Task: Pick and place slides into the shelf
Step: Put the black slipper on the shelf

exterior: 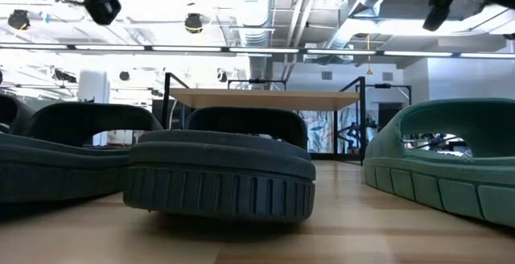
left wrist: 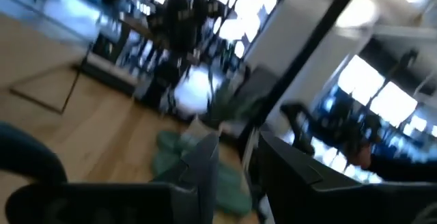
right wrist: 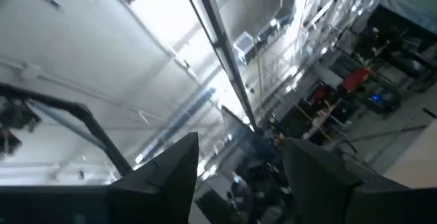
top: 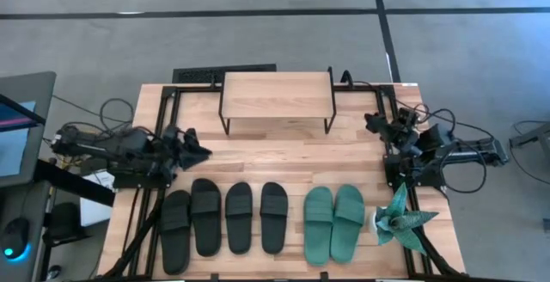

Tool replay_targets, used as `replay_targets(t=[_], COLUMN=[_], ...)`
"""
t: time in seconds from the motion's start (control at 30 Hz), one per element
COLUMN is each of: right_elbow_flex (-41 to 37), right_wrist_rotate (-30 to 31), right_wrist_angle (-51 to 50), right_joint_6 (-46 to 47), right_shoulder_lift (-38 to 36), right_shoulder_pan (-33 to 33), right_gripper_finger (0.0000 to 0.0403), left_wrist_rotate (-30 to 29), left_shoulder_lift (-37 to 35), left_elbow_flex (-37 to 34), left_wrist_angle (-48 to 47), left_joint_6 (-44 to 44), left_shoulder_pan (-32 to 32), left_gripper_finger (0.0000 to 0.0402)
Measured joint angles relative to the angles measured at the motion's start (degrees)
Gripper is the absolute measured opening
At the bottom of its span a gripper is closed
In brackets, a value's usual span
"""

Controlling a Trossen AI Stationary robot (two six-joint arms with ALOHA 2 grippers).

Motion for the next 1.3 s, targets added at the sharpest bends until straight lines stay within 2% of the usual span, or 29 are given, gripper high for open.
replay_targets(t=[0.23, 0.47, 0.53, 0.63, 0.9, 1.07, 1.3], right_elbow_flex=[6.7, 12.0, 13.1, 14.5, 15.5, 15.5, 15.5], right_wrist_rotate=[-1.4, -1.4, -1.5, -2.8, -3.8, -6.7, -10.6], right_wrist_angle=[0.1, 0.1, 0.1, 0.0, 0.0, 0.0, -0.1], right_joint_6=[-8.0, -13.3, -14.5, -16.5, -19.2, -19.2, -19.4], right_shoulder_lift=[10.4, 19.1, 21.2, 23.2, 24.5, 24.4, 24.4], right_shoulder_pan=[2.8, 4.1, 4.1, 4.1, 4.1, 3.5, 3.6], right_gripper_finger=[0.0201, 0.0201, 0.0201, 0.0201, 0.0201, 0.0201, 0.0201], left_wrist_rotate=[0.8, 3.4, 2.5, -1.9, -12.7, -12.1, -11.1], left_shoulder_lift=[17.9, 34.8, 39.1, 44.7, 58.6, 66.2, 73.6], left_elbow_flex=[22.0, 38.8, 42.3, 46.7, 56.6, 62.4, 69.7], left_wrist_angle=[-29.0, -48.9, -54.6, -61.8, -79.5, -87.1, -88.7], left_joint_6=[7.7, 8.4, 7.6, 5.7, -4.6, -13.4, -26.4], left_shoulder_pan=[-2.3, -4.5, -6.5, -10.2, -19.2, -24.5, -32.4], left_gripper_finger=[0.0093, 0.0093, 0.0093, 0.0093, 0.0080, 0.0065, 0.0057])
